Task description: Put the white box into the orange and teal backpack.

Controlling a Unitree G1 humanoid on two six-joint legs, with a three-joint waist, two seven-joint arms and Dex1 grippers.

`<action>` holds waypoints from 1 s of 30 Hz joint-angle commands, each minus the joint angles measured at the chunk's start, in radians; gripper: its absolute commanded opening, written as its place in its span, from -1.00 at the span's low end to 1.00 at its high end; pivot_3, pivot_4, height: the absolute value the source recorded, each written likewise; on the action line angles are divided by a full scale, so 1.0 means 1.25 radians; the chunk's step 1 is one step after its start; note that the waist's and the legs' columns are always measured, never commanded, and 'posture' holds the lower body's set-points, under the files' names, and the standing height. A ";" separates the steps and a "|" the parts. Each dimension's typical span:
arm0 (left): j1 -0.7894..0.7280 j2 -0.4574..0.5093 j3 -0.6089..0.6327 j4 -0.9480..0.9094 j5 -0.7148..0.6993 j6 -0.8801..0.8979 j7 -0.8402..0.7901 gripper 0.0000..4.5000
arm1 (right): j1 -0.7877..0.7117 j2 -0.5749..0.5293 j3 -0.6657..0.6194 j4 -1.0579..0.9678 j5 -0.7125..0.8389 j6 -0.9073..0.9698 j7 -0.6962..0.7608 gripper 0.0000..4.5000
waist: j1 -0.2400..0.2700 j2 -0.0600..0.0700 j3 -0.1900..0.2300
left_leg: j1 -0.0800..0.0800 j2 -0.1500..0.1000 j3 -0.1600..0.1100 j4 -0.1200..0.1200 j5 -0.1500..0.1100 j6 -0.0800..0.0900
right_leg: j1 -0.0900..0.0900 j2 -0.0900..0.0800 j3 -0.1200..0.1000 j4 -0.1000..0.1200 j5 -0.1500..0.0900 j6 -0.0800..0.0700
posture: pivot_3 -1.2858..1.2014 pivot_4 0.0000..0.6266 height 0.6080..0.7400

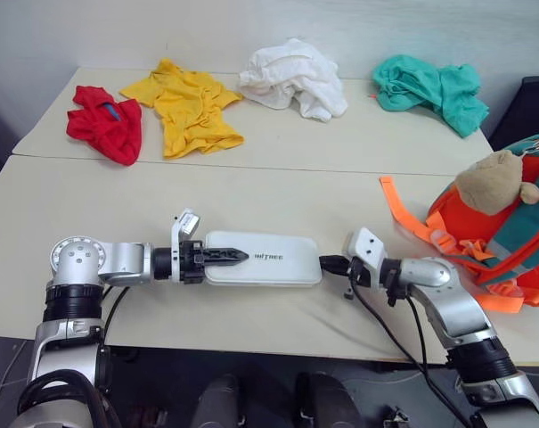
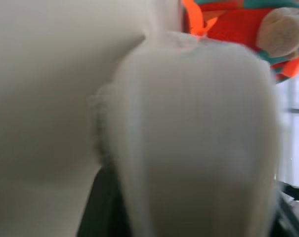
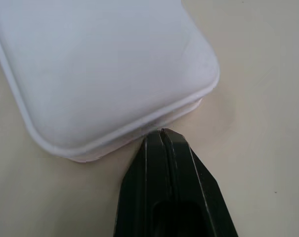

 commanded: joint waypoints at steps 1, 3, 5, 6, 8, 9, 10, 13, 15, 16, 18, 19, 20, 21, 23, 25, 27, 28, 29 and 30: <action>0.035 0.010 0.070 -0.097 -0.064 -0.027 -0.012 -0.48 | 0.082 -0.029 -0.133 -0.092 0.108 0.013 0.010 -0.93 | 0.001 0.000 0.000 | 0.000 0.000 0.000 0.000 0.000 0.000 | 0.000 0.000 0.000 0.000 0.000 0.000 | 0.03 -0.52 1.00; 0.068 0.003 0.107 -0.162 -0.064 -0.077 -0.040 -0.48 | 0.174 -0.038 -0.227 -0.161 0.193 0.046 0.017 -0.74 | 0.004 0.000 0.000 | 0.000 0.000 0.000 0.000 0.000 0.000 | 0.000 0.000 0.000 0.000 0.000 0.000 | 0.03 -0.52 1.00; 0.114 0.005 0.131 -0.262 0.006 -0.184 -0.154 -0.48 | 0.274 -0.047 -0.312 -0.231 0.256 0.069 0.018 -0.46 | 0.006 0.000 0.000 | 0.000 0.000 -0.001 -0.001 0.000 0.000 | 0.000 0.000 0.000 -0.001 0.000 0.000 | 0.03 -0.52 1.00; 0.140 0.010 0.132 -0.316 0.062 -0.257 -0.242 -0.48 | 0.325 -0.043 -0.359 -0.263 0.280 0.076 0.006 -0.29 | 0.006 0.000 0.000 | 0.000 0.000 -0.001 -0.001 0.000 0.000 | 0.000 0.000 0.000 -0.001 0.000 0.000 | 0.03 -0.52 1.00; 0.197 0.074 0.074 -0.393 0.200 -0.380 -0.419 -0.48 | 0.427 -0.023 -0.462 -0.318 0.312 0.079 -0.029 0.01 | 0.006 0.000 0.000 | 0.000 0.000 0.001 -0.001 0.000 -0.001 | 0.000 0.001 0.000 -0.002 0.000 0.000 | 0.03 -0.52 1.00; 0.218 0.099 0.048 -0.408 0.248 -0.423 -0.485 -0.48 | 0.474 -0.013 -0.505 -0.340 0.329 0.083 -0.044 0.21 | 0.005 0.000 0.000 | 0.001 0.000 0.001 -0.002 -0.001 -0.001 | 0.000 0.001 0.001 -0.004 0.000 -0.001 | 0.03 -0.52 1.00; 0.237 0.118 0.025 -0.418 0.292 -0.466 -0.538 -0.48 | 0.517 -0.001 -0.544 -0.356 0.342 0.084 -0.054 0.33 | 0.005 0.001 0.000 | 0.002 0.000 0.003 -0.003 -0.001 -0.002 | 0.000 0.002 0.001 -0.005 0.000 -0.001 | 0.03 -0.52 1.00; 0.285 0.138 -0.021 -0.429 0.412 -0.633 -0.695 -0.48 | 0.635 0.063 -0.669 -0.371 0.361 0.045 -0.089 0.79 | 0.006 0.004 -0.002 | 0.003 0.000 0.004 -0.005 -0.004 -0.007 | 0.000 0.001 0.003 -0.005 0.000 -0.001 | 0.03 -0.52 1.00; 0.295 0.131 -0.027 -0.418 0.440 -0.674 -0.733 -0.48 | 0.677 0.099 -0.730 -0.352 0.365 0.001 -0.099 0.97 | 0.007 0.004 -0.002 | 0.003 0.001 0.004 -0.005 -0.005 -0.006 | -0.001 0.001 0.003 -0.006 -0.001 -0.001 | 0.03 -0.52 1.00; 0.296 0.126 -0.028 -0.411 0.451 -0.687 -0.743 -0.48 | 0.683 0.114 -0.756 -0.337 0.358 -0.037 -0.102 0.97 | 0.007 0.004 -0.002 | 0.003 0.001 0.004 -0.005 -0.005 -0.006 | -0.001 0.001 0.004 -0.005 -0.001 -0.001 | 0.03 -0.52 1.00; 0.298 0.126 -0.035 -0.403 0.472 -0.706 -0.770 -0.48 | 0.698 0.127 -0.789 -0.312 0.360 -0.066 -0.103 0.97 | 0.006 0.004 -0.002 | 0.003 0.001 0.004 -0.005 -0.006 -0.005 | -0.001 0.000 0.004 -0.005 0.000 -0.001 | 0.03 -0.52 1.00; 0.298 0.129 -0.040 -0.400 0.483 -0.714 -0.784 -0.48 | 0.700 0.127 -0.796 -0.298 0.356 -0.077 -0.102 0.97 | 0.004 0.004 -0.002 | 0.003 0.001 0.004 -0.005 -0.006 -0.005 | -0.001 0.000 0.004 -0.005 0.000 -0.001 | 0.03 -0.52 1.00; 0.297 0.127 -0.040 -0.397 0.487 -0.717 -0.791 -0.48 | 0.695 0.122 -0.802 -0.279 0.353 -0.087 -0.104 0.97 | 0.002 0.004 -0.002 | 0.003 0.001 0.004 -0.005 -0.006 -0.005 | -0.001 0.000 0.004 -0.005 0.000 -0.001 | 0.03 -0.52 1.00; 0.294 0.124 -0.040 -0.392 0.491 -0.717 -0.795 -0.48 | 0.685 0.115 -0.804 -0.262 0.348 -0.099 -0.105 0.97 | 0.000 0.004 -0.002 | 0.003 0.001 0.004 -0.006 -0.006 -0.005 | -0.001 0.000 0.004 -0.005 -0.001 -0.001 | 0.03 -0.52 1.00; 0.292 0.123 -0.041 -0.385 0.504 -0.725 -0.805 -0.48 | 0.626 0.085 -0.793 -0.229 0.344 -0.109 -0.126 0.97 | -0.004 0.005 -0.002 | 0.003 0.001 0.004 -0.006 -0.006 -0.005 | -0.001 0.000 0.004 -0.005 -0.001 -0.001 | 0.03 -0.52 1.00; 0.290 0.123 -0.042 -0.383 0.511 -0.727 -0.810 -0.48 | 0.528 0.043 -0.753 -0.206 0.351 -0.092 -0.151 0.97 | -0.011 0.005 -0.002 | 0.004 0.001 0.004 -0.005 -0.003 0.000 | -0.001 0.000 0.005 -0.005 -0.001 -0.001 | 0.03 -0.52 1.00; 0.289 0.121 -0.038 -0.385 0.511 -0.724 -0.809 -0.48 | 0.448 0.009 -0.705 -0.184 0.355 -0.070 -0.151 0.97 | -0.016 0.005 -0.001 | 0.004 0.001 0.004 -0.005 -0.003 0.000 | -0.001 -0.001 0.005 -0.004 -0.001 -0.001 | 0.03 -0.52 1.00; 0.289 0.120 -0.035 -0.387 0.510 -0.723 -0.807 -0.48 | 0.413 -0.005 -0.679 -0.171 0.354 -0.059 -0.148 0.97 | -0.017 0.006 -0.001 | 0.004 0.001 0.004 -0.005 -0.003 0.000 | -0.001 -0.001 0.005 -0.004 -0.001 -0.001 | 0.03 -0.52 1.00; 0.290 0.121 -0.030 -0.387 0.510 -0.724 -0.805 -0.48 | 0.375 -0.017 -0.650 -0.155 0.349 -0.048 -0.147 0.97 | -0.017 0.006 -0.001 | 0.004 0.001 0.003 -0.005 -0.003 0.000 | -0.001 -0.001 0.004 -0.003 -0.001 -0.002 | 0.03 -0.52 1.00; 0.291 0.121 -0.024 -0.388 0.509 -0.726 -0.801 -0.48 | 0.338 -0.026 -0.622 -0.137 0.345 -0.034 -0.151 0.97 | -0.017 0.006 -0.001 | 0.004 0.002 0.003 -0.005 -0.003 0.000 | -0.001 -0.001 0.003 -0.003 -0.001 -0.003 | 0.03 -0.52 1.00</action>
